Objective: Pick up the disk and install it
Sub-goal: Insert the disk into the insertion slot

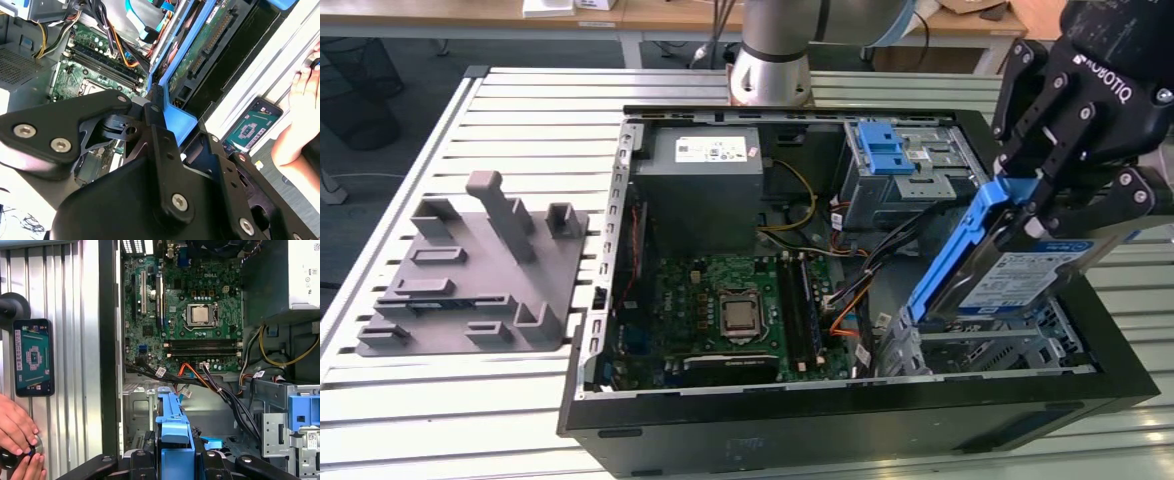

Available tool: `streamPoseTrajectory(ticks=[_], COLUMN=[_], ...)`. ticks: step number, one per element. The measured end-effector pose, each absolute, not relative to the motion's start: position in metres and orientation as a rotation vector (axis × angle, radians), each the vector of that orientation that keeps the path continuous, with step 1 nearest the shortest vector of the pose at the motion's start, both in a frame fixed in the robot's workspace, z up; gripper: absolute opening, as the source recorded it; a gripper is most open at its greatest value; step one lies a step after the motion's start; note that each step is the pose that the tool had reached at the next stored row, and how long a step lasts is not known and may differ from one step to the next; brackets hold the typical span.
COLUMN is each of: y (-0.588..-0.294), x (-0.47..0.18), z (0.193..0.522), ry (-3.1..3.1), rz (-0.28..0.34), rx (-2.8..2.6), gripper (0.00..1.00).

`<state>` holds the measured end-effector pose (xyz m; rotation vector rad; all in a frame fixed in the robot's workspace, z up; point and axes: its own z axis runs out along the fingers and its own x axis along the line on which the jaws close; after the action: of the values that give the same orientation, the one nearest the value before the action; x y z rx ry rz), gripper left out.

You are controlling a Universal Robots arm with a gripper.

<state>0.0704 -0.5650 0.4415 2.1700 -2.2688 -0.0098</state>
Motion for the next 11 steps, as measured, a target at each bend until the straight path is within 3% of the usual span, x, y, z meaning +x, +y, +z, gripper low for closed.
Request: streamPoseTrajectory(ticks=[11], y=[-0.5661], x=[0.0711], z=[0.4341], ry=[-2.268], rz=[-0.009], rx=[2.17], gripper=[0.37])
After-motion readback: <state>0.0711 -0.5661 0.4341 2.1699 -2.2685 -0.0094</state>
